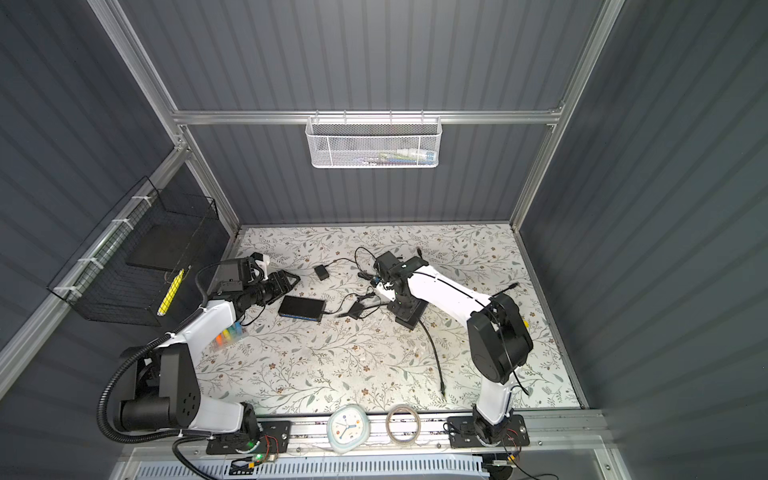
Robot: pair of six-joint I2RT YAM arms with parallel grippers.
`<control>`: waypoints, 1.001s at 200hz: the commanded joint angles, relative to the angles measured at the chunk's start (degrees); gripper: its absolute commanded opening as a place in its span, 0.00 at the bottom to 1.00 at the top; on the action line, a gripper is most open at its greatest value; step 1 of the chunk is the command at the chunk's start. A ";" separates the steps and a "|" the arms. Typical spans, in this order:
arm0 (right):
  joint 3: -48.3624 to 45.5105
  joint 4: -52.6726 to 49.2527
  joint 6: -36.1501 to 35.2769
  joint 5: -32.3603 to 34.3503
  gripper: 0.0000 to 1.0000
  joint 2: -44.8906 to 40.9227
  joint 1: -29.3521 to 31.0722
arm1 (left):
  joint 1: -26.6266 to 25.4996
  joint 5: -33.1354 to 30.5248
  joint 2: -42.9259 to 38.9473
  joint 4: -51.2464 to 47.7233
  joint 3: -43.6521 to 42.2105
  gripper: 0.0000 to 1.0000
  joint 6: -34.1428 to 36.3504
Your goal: Insert the plug into the switch port
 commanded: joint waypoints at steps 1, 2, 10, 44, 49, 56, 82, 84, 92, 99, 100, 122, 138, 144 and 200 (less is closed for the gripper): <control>-1.30 0.47 -2.13 -1.60 0.07 1.05 1.04 | 0.12 -1.20 -1.44 -1.78 -0.06 0.70 -0.02; -1.32 0.44 -2.13 -1.61 0.07 1.10 1.04 | 0.12 -1.21 -1.40 -1.77 -0.06 0.70 -0.01; -1.15 -0.12 -2.13 -1.28 0.07 2.21 1.12 | 0.12 -1.21 -1.37 -1.73 -0.07 0.70 -0.05; 0.13 -0.82 -2.76 -0.30 0.10 5.60 1.13 | 0.12 -1.17 -1.12 -1.54 -0.24 0.70 -0.29; 0.21 -0.75 -2.98 -0.38 0.11 5.89 1.14 | 0.12 -1.20 -1.17 -1.65 -0.27 0.70 -0.14; 0.33 -0.70 -3.27 -0.10 0.12 6.17 1.16 | 0.12 -1.41 -1.35 -1.87 -0.24 0.70 -0.02; 1.11 -0.26 -3.78 1.11 0.24 7.11 1.05 | 0.12 -1.65 -1.49 -2.18 -0.49 0.70 0.17; 1.16 -0.29 -3.73 1.32 0.26 7.19 1.05 | 0.19 -1.63 -1.54 -2.16 -0.50 0.70 0.11; 1.30 -0.18 -3.58 1.96 0.31 7.24 1.06 | 0.15 -1.72 -1.54 -2.19 -0.56 0.70 0.17; 1.38 -0.18 -3.59 2.02 0.33 7.11 1.08 | 0.21 -1.69 -1.49 -2.16 -0.67 0.70 0.14; 1.39 -0.15 -3.61 2.09 0.33 7.12 1.06 | 0.21 -1.72 -1.46 -2.17 -0.67 0.70 0.16; 1.80 -0.12 -3.45 1.29 0.37 5.81 1.05 | 0.21 -1.64 -1.32 -2.01 -0.70 0.70 0.07; 2.79 -0.03 -3.52 0.61 0.40 4.81 1.35 | 0.21 -1.35 -1.10 -1.69 -0.85 0.70 -0.05; 3.25 -0.03 -3.59 0.32 0.40 4.76 1.67 | 0.21 -1.25 -1.12 -1.41 -1.06 0.70 -0.17; 13.95 5.30 -7.29 -4.75 0.39 13.54 10.67 | 1.16 -1.10 -1.14 -0.15 -3.36 0.70 -1.06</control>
